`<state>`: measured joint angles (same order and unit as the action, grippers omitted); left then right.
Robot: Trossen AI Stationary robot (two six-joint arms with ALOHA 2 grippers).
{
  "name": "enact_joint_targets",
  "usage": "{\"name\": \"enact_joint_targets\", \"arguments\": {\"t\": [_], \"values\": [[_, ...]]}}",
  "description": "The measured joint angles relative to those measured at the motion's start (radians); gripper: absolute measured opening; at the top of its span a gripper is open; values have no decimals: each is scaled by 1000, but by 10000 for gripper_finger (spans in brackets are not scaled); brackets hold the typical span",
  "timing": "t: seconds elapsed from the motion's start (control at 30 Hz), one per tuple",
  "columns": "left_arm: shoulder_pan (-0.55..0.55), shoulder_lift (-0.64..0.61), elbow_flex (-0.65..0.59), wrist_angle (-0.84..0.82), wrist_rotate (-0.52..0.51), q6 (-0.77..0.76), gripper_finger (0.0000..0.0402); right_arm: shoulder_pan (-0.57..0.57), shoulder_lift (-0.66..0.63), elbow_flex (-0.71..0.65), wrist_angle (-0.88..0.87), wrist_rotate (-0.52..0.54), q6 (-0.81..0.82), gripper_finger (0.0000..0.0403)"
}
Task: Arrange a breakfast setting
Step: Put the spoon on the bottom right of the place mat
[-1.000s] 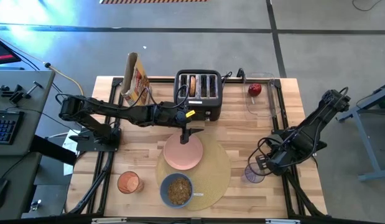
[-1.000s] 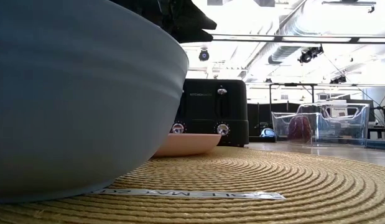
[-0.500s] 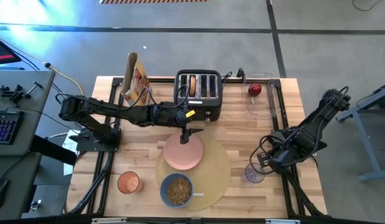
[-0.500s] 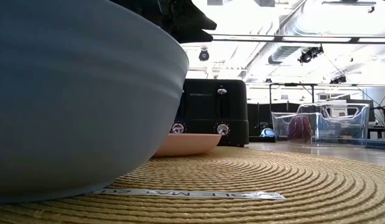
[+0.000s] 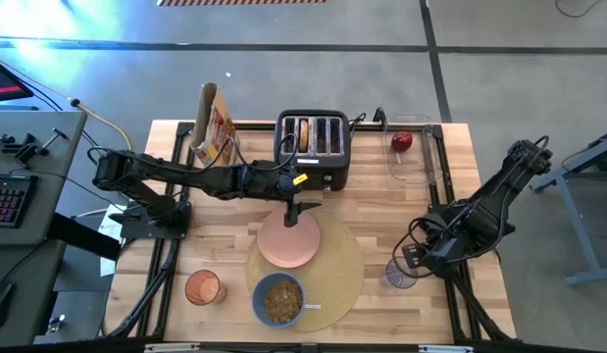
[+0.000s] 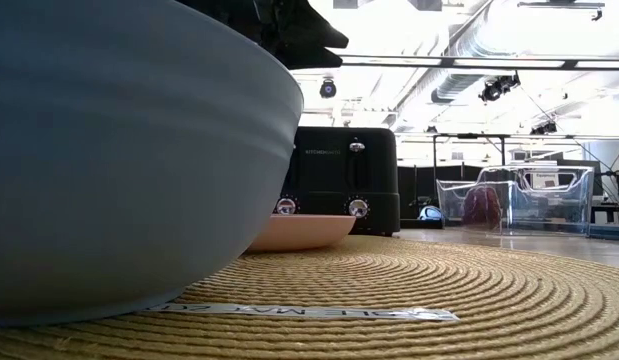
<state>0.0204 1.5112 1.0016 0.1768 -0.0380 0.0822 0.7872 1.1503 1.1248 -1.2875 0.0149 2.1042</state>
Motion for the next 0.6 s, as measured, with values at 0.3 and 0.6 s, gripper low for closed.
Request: {"name": "enact_joint_targets", "arguments": {"t": [0.3,0.6], "values": [[0,0,0,0,0,0,264,8,39,0,61,33,9,133],[0,0,0,0,0,0,264,8,93,0,87,9,3,133]]}}
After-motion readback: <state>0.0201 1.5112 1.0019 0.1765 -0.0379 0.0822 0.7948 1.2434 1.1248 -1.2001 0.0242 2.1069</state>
